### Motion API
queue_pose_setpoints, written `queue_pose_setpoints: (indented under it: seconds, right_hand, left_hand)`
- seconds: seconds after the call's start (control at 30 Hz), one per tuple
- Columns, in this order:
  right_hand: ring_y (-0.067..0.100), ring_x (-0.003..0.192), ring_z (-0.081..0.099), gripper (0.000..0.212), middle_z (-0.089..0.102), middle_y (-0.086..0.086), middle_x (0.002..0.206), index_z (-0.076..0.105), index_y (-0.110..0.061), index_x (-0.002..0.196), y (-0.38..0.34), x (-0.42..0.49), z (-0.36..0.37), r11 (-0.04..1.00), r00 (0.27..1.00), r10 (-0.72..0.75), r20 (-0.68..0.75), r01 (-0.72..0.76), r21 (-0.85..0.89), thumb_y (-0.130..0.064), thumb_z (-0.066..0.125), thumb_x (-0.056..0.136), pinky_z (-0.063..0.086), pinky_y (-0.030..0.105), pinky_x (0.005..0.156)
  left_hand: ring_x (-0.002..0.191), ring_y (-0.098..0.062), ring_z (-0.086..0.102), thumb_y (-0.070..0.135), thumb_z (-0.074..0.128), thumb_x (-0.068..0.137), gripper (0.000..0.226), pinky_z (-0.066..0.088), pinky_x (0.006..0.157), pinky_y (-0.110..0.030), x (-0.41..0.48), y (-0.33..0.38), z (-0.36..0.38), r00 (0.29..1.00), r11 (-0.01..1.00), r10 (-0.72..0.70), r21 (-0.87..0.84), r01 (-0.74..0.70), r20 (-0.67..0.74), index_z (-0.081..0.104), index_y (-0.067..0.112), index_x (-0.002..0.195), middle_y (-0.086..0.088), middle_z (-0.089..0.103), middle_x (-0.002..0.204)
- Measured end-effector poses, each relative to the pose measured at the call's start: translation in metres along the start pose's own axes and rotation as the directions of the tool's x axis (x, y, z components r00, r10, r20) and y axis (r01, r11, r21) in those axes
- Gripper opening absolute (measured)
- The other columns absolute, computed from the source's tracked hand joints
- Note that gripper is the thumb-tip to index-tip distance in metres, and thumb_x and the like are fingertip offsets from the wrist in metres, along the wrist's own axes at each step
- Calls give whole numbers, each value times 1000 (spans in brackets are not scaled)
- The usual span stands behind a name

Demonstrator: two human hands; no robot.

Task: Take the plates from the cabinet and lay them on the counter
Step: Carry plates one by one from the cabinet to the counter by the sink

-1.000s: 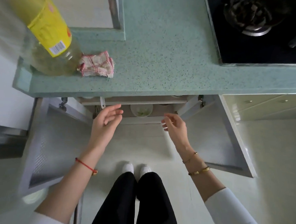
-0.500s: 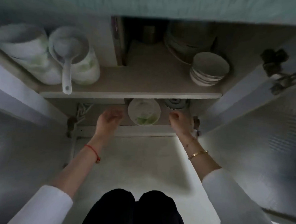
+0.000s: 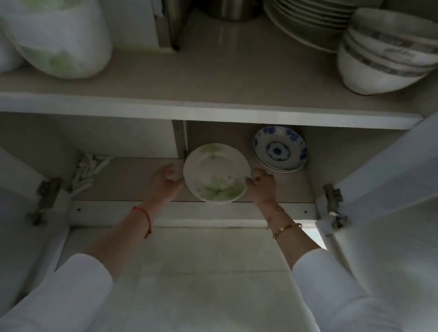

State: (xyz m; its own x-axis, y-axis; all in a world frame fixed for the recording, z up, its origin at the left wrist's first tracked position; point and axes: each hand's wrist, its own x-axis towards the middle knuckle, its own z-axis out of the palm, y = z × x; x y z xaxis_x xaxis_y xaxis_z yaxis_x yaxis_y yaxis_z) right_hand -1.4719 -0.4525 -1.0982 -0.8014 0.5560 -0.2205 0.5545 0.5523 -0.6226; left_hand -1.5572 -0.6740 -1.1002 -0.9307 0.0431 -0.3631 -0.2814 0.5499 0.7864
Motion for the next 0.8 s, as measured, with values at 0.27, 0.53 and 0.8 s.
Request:
queue_pose_setpoints:
  seconds: [0.27, 0.53, 0.8]
  right_hand:
    - [38, 119, 54, 35, 64, 25, 121, 59, 6, 122, 15, 34, 22, 996, 996, 85, -33, -85, 8, -12, 57, 92, 43, 38, 98]
    - [36, 113, 62, 29, 68, 25, 116, 67, 7, 112, 14, 41, 24, 990, 988, 119, -97, -111, 84, -7, 62, 87, 46, 34, 93]
    - [35, 109, 65, 30, 70, 20, 115, 68, 2, 110, 15, 48, 29, 955, 968, 233, -99, -208, 210, -10, 67, 83, 50, 33, 88]
  left_hand:
    - [113, -24, 63, 8, 72, 85, 44, 40, 87, -20, 26, -10, 19, 996, 992, 89, 90, -91, 29, 64, 7, 129, -16, 68, 124]
    - [112, -39, 63, 5, 77, 77, 44, 47, 98, -37, 32, -4, 31, 977, 960, 203, 207, -187, -58, 65, -9, 117, -28, 68, 116]
    - [103, -32, 70, -4, 73, 70, 41, 49, 84, -28, 30, -2, 33, 985, 965, 174, 201, -167, -18, 73, 3, 111, -19, 75, 107]
